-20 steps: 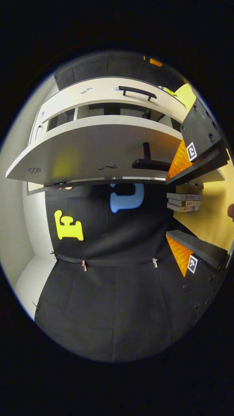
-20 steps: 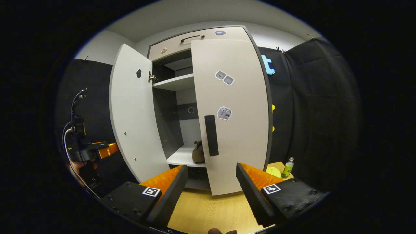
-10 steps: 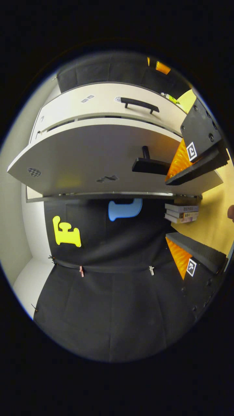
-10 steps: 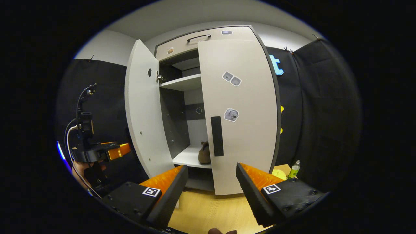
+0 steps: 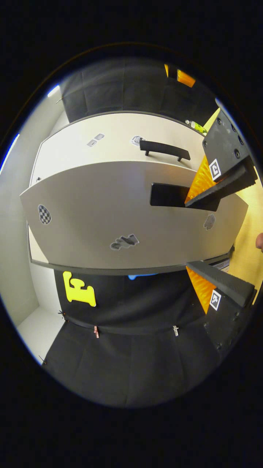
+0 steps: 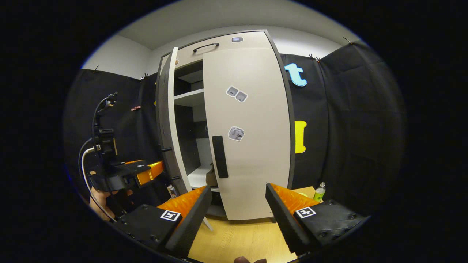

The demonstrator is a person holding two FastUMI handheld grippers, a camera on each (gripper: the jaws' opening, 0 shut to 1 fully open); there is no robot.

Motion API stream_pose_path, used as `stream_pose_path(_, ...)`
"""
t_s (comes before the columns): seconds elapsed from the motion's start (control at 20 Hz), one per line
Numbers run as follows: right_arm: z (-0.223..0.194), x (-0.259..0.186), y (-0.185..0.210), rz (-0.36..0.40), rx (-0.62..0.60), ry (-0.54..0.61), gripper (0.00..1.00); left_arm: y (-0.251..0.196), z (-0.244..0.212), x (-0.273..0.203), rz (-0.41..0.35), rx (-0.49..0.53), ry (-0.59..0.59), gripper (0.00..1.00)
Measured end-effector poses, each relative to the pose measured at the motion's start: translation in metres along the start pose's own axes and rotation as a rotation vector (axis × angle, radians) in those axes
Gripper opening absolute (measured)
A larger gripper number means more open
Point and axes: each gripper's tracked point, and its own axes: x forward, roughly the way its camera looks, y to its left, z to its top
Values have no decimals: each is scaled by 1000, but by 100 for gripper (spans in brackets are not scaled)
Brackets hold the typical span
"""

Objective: Grab one shoe with the right hand and put it into the shoe cabinet, grab the other shoe with the left hand and put it into the shoe cabinet; then close the right door with the right hand and the left door with the left hand.

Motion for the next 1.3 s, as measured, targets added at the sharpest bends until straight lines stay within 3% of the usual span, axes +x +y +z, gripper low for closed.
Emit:
stream_pose_path(0.85, 7, 1, -14, -18, 8, -7, 98, -41, 5, 56, -16, 28, -6, 91)
stream_pose_path(1.3, 20, -2, -4, -12, 4, -42, 98, -42, 14, -13, -91, 32, -19, 93)
